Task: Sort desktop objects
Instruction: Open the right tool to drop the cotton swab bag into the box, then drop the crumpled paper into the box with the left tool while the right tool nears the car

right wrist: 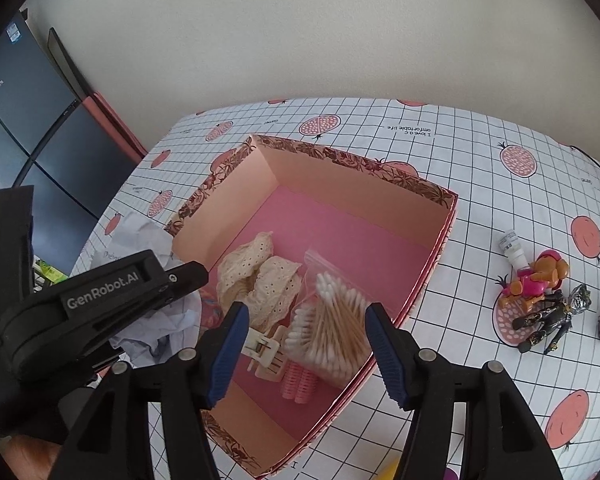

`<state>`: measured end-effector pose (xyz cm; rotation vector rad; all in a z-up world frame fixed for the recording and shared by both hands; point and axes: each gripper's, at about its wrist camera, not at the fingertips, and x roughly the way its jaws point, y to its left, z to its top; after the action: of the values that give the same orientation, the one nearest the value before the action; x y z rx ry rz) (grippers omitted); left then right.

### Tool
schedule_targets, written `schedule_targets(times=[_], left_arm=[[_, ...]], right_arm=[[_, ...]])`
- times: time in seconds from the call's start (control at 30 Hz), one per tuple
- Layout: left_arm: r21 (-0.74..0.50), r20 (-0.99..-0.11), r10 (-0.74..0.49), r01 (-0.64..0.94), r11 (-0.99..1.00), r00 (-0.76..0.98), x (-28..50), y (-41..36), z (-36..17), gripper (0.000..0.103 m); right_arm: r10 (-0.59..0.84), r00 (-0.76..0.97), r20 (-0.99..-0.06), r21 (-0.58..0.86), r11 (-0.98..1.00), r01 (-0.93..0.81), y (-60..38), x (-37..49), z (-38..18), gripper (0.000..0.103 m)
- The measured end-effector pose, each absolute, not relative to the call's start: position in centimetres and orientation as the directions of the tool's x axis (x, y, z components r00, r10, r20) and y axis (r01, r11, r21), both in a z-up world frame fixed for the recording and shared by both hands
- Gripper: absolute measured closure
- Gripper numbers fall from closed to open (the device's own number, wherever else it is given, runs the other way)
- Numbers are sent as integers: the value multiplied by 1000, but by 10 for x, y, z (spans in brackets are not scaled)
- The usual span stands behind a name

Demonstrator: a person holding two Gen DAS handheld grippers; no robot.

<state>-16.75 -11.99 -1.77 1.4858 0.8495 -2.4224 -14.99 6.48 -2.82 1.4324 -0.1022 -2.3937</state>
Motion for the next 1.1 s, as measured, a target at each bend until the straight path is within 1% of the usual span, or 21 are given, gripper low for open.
schedule_targets(times=[0.23,0.37,0.47,0.7,0.9,1.1], left_arm=[[-405,-797,114,383,-830,-593,-155,-122,32,45],[-412,-761,112,343,-844,-639,-149,-113,55,45],[-422,-745,136,303,-855,-653,-148,-99,64,45],[-402,-738,195,190,-896,-646,-154,-43,70,45],[-367,-743,257,55,-929,-619,-158,22,67,45],[-308,-748,300,-92,-947,-592,-162,97,57,45]], right_arm=[[-374,-521,-767,288,-927,242,91,-143,18,39],[-350,-581,-735,299,-936,185,122,-143,48,39],[-324,-619,-715,311,-941,133,150,-143,67,38],[-236,-685,-689,326,-945,-2,219,-144,93,37],[-182,-692,-698,333,-939,-89,266,-146,98,37],[-147,-687,-712,340,-928,-153,299,-149,89,37]])
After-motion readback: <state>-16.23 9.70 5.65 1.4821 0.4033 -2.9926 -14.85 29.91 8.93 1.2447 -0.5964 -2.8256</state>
